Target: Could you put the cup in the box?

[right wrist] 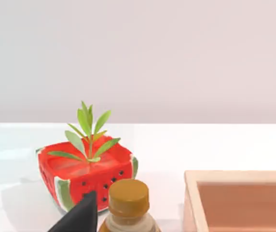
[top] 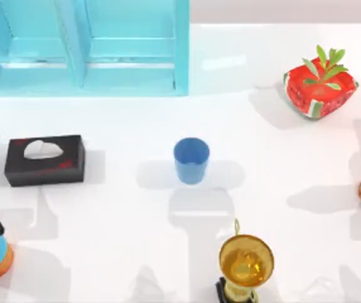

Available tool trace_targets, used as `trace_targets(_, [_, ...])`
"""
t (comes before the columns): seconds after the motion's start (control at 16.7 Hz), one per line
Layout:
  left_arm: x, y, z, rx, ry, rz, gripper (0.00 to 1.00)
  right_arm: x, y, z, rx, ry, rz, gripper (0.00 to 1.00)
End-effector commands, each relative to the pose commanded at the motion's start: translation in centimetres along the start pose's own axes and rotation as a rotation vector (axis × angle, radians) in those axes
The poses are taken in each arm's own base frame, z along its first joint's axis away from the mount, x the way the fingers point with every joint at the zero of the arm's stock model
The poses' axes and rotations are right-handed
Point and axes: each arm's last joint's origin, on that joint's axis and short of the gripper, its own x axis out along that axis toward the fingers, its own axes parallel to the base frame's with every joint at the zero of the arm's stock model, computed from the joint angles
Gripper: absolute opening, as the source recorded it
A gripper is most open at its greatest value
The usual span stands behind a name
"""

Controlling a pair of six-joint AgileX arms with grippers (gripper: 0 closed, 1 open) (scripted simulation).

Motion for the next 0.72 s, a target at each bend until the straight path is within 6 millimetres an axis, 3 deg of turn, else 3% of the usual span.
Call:
trace_targets(0.18, [0.0, 0.0, 0.0, 0.000, 0.000, 0.000, 1.00, 0.0, 0.0, 0.2, 0.003, 0.006, 0.002, 1.00])
trace_targets(0.36, [0.0, 0.0, 0.0, 0.000, 0.000, 0.000, 1.00, 0.1, 0.3, 1.8, 0.030, 0.061, 0.024, 1.00])
trace_targets(0.72, [0.0, 0.0, 0.0, 0.000, 0.000, 0.000, 1.00, 2.6, 2.2, 9.3, 0.127, 0.308, 0.104, 1.00])
